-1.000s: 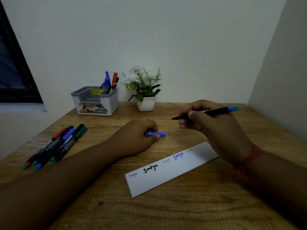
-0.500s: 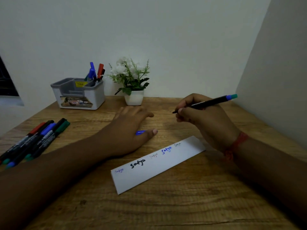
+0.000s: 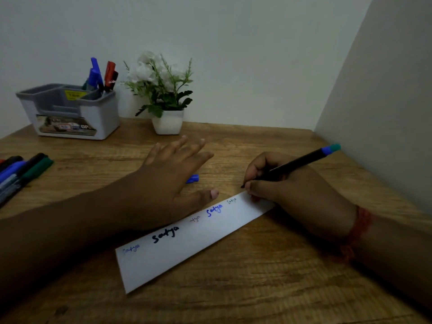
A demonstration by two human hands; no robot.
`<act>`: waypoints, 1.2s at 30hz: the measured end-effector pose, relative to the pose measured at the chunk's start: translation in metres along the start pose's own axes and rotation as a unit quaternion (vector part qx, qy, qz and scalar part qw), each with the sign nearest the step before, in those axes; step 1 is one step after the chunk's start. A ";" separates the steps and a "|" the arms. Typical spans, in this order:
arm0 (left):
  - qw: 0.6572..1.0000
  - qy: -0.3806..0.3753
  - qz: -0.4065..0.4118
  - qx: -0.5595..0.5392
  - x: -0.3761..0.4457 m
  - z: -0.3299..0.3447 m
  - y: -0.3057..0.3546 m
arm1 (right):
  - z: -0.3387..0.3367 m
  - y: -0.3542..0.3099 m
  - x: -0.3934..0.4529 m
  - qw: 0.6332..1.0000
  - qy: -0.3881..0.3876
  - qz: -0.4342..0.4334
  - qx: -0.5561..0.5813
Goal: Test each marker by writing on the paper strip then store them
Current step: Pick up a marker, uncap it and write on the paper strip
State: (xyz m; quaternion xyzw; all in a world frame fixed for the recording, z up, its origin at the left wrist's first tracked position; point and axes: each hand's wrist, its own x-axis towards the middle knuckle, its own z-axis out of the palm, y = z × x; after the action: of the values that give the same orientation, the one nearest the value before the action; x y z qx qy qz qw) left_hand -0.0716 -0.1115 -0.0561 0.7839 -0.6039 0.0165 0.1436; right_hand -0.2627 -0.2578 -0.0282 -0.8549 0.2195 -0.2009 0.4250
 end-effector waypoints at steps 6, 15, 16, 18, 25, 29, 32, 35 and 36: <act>0.997 -0.060 -0.004 0.039 0.000 0.005 -0.003 | 0.005 0.001 0.000 1.000 0.015 0.001 -0.018; 0.995 -0.077 -0.023 0.062 -0.002 0.004 -0.003 | -0.003 0.000 -0.007 0.998 -0.030 0.006 -0.048; 0.995 -0.075 -0.025 0.067 -0.002 0.005 -0.003 | -0.003 -0.001 -0.007 0.999 -0.030 0.012 -0.039; 0.995 -0.064 -0.026 0.076 -0.002 0.006 -0.004 | -0.002 -0.001 -0.005 0.999 -0.021 0.015 -0.028; 0.994 -0.047 -0.024 0.097 -0.003 0.008 -0.005 | 0.000 -0.001 -0.003 1.000 -0.010 0.022 -0.018; 0.993 -0.052 -0.025 0.104 -0.003 0.008 -0.004 | 0.001 -0.001 -0.003 0.999 -0.010 0.024 -0.019; 0.993 -0.053 -0.020 0.105 -0.003 0.008 -0.004 | 0.001 -0.001 -0.003 0.999 -0.010 0.027 -0.026; 0.993 -0.054 -0.024 0.104 -0.003 0.008 -0.004 | 0.000 -0.001 -0.003 0.999 -0.015 0.026 -0.027; 0.993 -0.055 -0.026 0.102 -0.003 0.007 -0.003 | 0.000 -0.001 -0.003 0.999 -0.016 0.026 -0.027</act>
State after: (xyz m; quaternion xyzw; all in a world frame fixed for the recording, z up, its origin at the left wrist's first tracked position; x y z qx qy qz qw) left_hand -0.0703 -0.1098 -0.0643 0.8099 -0.5850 0.0314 0.0299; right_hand -0.2648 -0.2555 -0.0282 -0.8632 0.2398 -0.1706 0.4103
